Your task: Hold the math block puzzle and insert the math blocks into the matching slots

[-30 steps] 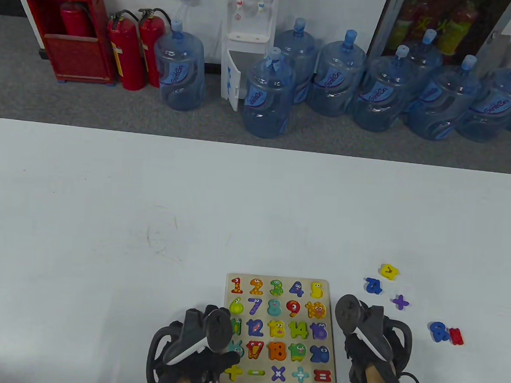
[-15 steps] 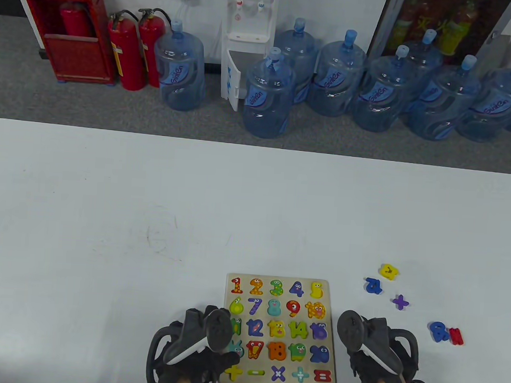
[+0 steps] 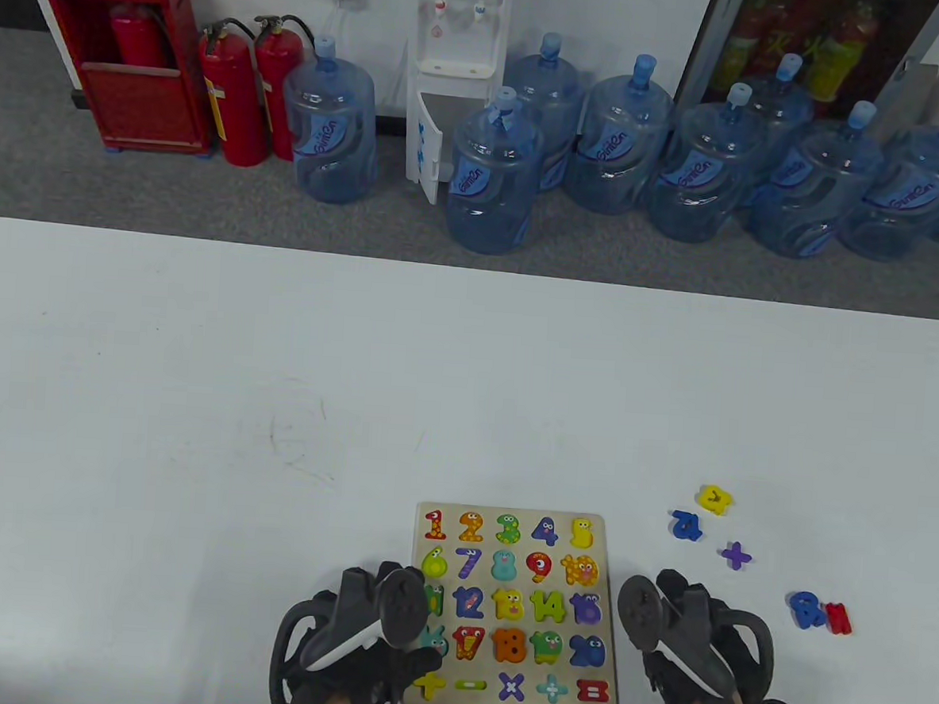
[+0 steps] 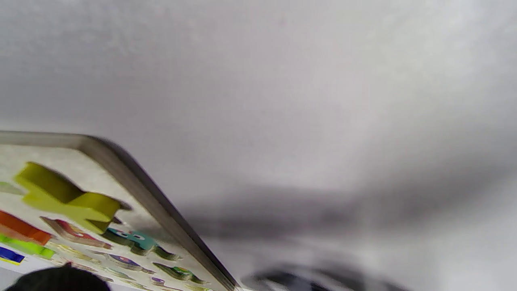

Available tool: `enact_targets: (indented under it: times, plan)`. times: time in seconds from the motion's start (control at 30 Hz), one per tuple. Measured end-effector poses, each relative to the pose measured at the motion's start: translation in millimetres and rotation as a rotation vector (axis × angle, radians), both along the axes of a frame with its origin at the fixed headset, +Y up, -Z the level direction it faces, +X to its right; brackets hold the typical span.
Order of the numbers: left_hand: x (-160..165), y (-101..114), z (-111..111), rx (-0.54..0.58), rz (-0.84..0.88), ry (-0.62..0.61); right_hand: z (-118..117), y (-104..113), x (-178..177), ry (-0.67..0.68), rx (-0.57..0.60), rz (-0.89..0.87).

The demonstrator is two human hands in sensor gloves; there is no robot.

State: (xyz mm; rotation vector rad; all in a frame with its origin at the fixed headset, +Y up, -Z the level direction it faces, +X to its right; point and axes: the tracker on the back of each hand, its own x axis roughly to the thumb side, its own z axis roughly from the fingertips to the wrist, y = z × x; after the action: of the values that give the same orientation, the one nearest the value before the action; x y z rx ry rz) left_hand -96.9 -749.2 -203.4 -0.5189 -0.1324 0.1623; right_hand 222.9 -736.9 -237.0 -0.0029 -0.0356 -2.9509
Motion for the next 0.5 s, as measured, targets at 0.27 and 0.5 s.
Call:
enact_targets:
  times: [0.27,0.5]
  plan:
    - [0.4,-0.1,0.3,0.0,-0.001,-0.001,-2.7,-5.3,2.6,-0.029,-0.035,0.007]
    - [0.5,-0.2,0.4,-0.001,-0.003,-0.001,-7.2,-9.5,8.0,-0.086,-0.044,0.033]
